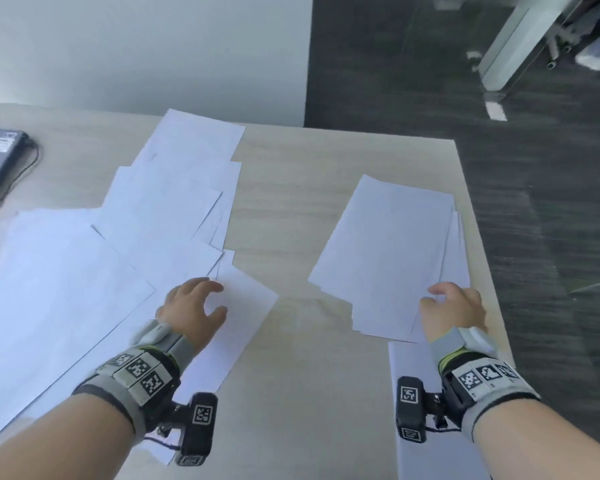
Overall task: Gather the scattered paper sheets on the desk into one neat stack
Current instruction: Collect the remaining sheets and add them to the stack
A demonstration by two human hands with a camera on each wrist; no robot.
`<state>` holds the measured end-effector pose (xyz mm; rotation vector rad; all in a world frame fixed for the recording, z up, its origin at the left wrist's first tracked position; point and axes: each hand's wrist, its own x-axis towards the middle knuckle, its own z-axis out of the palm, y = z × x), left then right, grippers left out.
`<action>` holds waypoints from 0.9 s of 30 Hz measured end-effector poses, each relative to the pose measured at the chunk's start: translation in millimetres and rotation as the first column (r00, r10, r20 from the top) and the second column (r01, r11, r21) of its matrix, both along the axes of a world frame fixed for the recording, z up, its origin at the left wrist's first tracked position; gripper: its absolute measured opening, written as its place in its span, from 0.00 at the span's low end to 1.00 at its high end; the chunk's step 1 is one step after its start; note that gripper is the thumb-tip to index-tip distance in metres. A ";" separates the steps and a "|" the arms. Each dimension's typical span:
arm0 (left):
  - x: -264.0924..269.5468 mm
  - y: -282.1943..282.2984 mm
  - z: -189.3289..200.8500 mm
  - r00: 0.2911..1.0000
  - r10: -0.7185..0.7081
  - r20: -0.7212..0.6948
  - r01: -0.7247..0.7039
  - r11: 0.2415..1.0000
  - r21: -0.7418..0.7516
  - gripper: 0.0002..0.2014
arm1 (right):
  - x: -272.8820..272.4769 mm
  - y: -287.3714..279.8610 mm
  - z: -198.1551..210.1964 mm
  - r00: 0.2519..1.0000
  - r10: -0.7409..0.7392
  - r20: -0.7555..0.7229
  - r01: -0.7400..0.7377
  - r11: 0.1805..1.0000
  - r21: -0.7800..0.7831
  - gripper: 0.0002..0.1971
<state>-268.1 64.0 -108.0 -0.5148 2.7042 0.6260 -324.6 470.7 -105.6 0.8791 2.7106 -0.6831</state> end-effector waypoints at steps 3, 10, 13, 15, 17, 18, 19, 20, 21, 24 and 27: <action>13.2 -35.7 -3.7 0.997 0.067 0.025 -0.066 0.996 -0.058 0.22 | -1.8 -33.7 5.2 0.987 0.160 -0.035 -0.159 0.987 0.016 0.07; 39.5 -72.8 -8.1 0.993 0.033 0.115 -0.021 0.995 -0.101 0.37 | 6.4 -173.8 7.0 0.899 0.431 -0.075 -0.427 0.828 -0.363 0.06; 52.7 -90.5 -9.4 0.989 0.009 0.148 0.010 0.992 -0.125 0.47 | 18.8 -208.9 1.1 0.919 0.394 0.030 -0.328 0.803 -0.497 0.13; 58.5 -102.4 -8.8 0.983 0.024 0.180 0.004 0.988 -0.153 0.52 | 26.7 -220.8 -2.1 0.961 0.267 0.072 -0.175 0.791 -0.586 0.13; 64.8 -117.9 -7.7 0.975 0.008 0.221 0.028 0.987 -0.156 0.55 | 30.8 -237.2 -3.9 0.985 0.139 0.099 -0.040 0.751 -0.659 0.11; 66.0 -119.6 -7.3 0.971 -0.013 0.237 0.052 0.986 -0.157 0.56 | 31.1 -241.3 -1.9 0.990 0.079 0.120 0.025 0.727 -0.686 0.10; 67.1 -121.4 -7.4 0.969 -0.029 0.244 0.070 0.985 -0.159 0.56 | 31.0 -246.8 0.0 0.990 0.034 0.140 0.076 0.702 -0.708 0.09; 67.9 -124.1 -7.7 0.969 -0.041 0.243 0.082 0.984 -0.160 0.56 | 30.3 -254.7 0.7 0.988 0.002 0.153 0.110 0.681 -0.723 0.08; 66.9 -121.1 -7.2 0.969 -0.046 0.241 0.087 0.983 -0.163 0.55 | 29.4 -258.3 2.7 0.986 -0.022 0.163 0.137 0.656 -0.742 0.07; 61.3 -115.9 -8.7 0.973 -0.035 0.230 0.072 0.985 -0.158 0.52 | 26.4 -276.6 6.5 0.984 -0.076 0.164 0.177 0.584 -0.792 0.06; 50.6 -110.1 -9.4 0.978 -0.040 0.206 0.069 0.988 -0.135 0.48 | 25.3 -286.6 5.5 0.991 -0.086 0.101 0.132 0.622 -0.772 0.08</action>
